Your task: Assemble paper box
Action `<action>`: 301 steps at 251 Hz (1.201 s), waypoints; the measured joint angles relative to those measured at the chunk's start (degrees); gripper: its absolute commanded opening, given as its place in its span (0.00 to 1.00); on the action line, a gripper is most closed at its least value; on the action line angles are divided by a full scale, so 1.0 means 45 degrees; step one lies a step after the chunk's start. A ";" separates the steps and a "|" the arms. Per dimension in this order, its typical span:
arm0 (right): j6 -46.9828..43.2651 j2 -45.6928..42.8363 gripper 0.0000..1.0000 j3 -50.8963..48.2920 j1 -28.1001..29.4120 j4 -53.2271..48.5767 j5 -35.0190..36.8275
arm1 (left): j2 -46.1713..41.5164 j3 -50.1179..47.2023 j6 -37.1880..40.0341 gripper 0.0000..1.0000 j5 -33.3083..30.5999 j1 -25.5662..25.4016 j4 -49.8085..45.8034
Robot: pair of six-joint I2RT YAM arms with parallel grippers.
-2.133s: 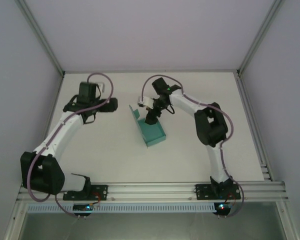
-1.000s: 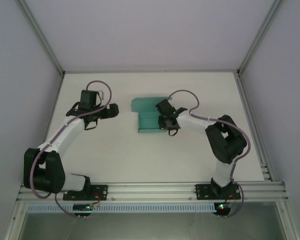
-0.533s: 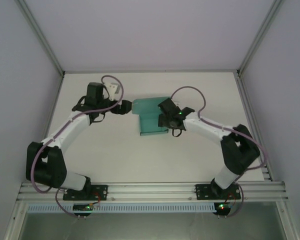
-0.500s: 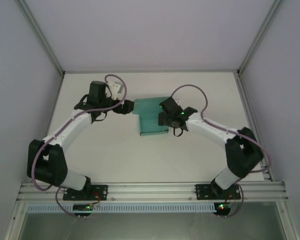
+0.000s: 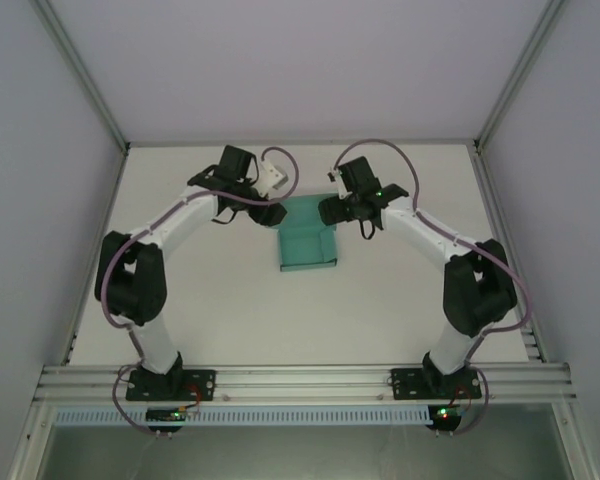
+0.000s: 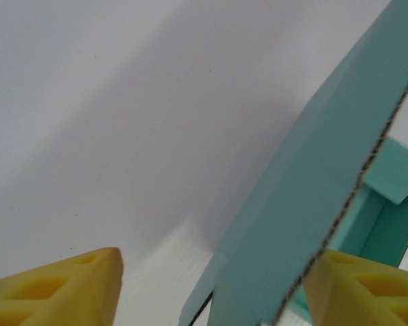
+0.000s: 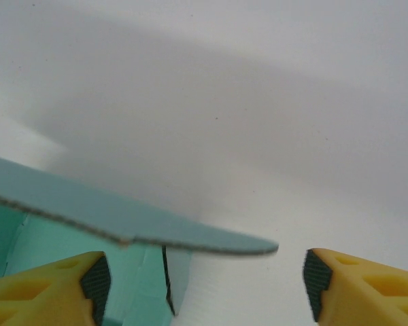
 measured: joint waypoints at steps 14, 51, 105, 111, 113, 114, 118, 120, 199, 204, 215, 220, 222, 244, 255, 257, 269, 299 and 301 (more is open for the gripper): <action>-0.0170 0.0296 0.60 0.0325 -0.0175 -0.0102 -0.0330 | 0.0311 0.0262 0.0330 0.59 -0.0155 -0.0068 -0.0345; -0.0534 0.0894 0.60 0.0845 -0.0481 -0.0364 -0.0986 | 0.0583 0.0389 0.0670 0.62 -0.0544 -0.0170 -0.0899; -0.0248 0.0763 0.63 0.0155 -0.0500 -0.0340 -0.1273 | 0.0374 -0.0141 0.0432 0.82 -0.0928 -0.0219 -0.0515; -0.0117 0.0622 0.64 -0.0107 -0.0505 -0.0277 -0.1273 | 0.0257 -0.0350 0.0408 0.85 -0.1005 -0.0219 -0.0374; -0.0083 0.0554 0.64 -0.0248 -0.0505 -0.0243 -0.1282 | 0.0214 -0.0432 0.0291 0.86 -0.1020 -0.0219 -0.0311; -0.0063 0.0534 0.64 -0.0291 -0.0505 -0.0248 -0.1292 | 0.0189 -0.0471 0.0262 0.87 -0.1039 -0.0219 -0.0287; 0.0053 0.0423 0.64 -0.0495 -0.0505 -0.0214 -0.1302 | 0.0039 -0.0695 0.0257 0.92 -0.1073 -0.0219 -0.0165; 0.0097 0.0374 0.65 -0.0597 -0.0505 -0.0185 -0.1307 | -0.0019 -0.0792 0.0151 0.97 -0.1112 -0.0219 -0.0121; 0.2477 -0.0403 0.55 -0.3230 -0.0185 0.0670 -0.1651 | -0.4342 -0.6067 -0.3662 0.99 -0.1467 -0.0194 0.3434; 0.2599 -0.0311 0.55 -0.3235 -0.0136 0.0714 -0.1661 | -0.4512 -0.6295 -0.3949 1.00 -0.1496 -0.0185 0.3653; 0.2875 -0.0068 0.54 -0.3235 -0.0024 0.0889 -0.1656 | -0.4750 -0.6669 -0.4454 0.99 -0.1632 -0.0155 0.4017; 0.2963 0.0058 0.53 -0.3235 0.0039 0.0986 -0.1661 | -0.4818 -0.6805 -0.4653 1.00 -0.1690 -0.0136 0.4138; 0.3011 0.0102 0.53 -0.3230 0.0058 0.1015 -0.1656 | -0.4833 -0.6858 -0.4726 1.00 -0.1710 -0.0126 0.4192; 0.3332 0.0481 0.49 -0.3235 0.0272 0.1234 -0.1651 | -0.4925 -0.7344 -0.5396 1.00 -0.1909 -0.0019 0.4653; 0.3517 0.0602 0.45 -0.3230 0.0369 0.1341 -0.1651 | -0.4925 -0.7524 -0.5668 0.99 -0.1987 0.0044 0.4755; 0.3517 0.0612 0.44 -0.3230 0.0379 0.1360 -0.1647 | -0.4925 -0.7548 -0.5702 1.00 -0.2001 0.0053 0.4765; 0.3623 0.0709 0.39 -0.3230 0.0461 0.1477 -0.1642 | -0.4925 -0.7650 -0.5897 1.00 -0.2050 0.0121 0.4760; 0.3959 0.1049 0.19 -0.3104 0.0534 0.1695 -0.1501 | -0.4925 -0.7694 -0.6232 1.00 -0.2098 0.0180 0.4852; 0.3900 0.1088 0.18 -0.3084 0.0534 0.1719 -0.1496 | -0.4925 -0.7694 -0.6251 1.00 -0.2098 0.0180 0.4857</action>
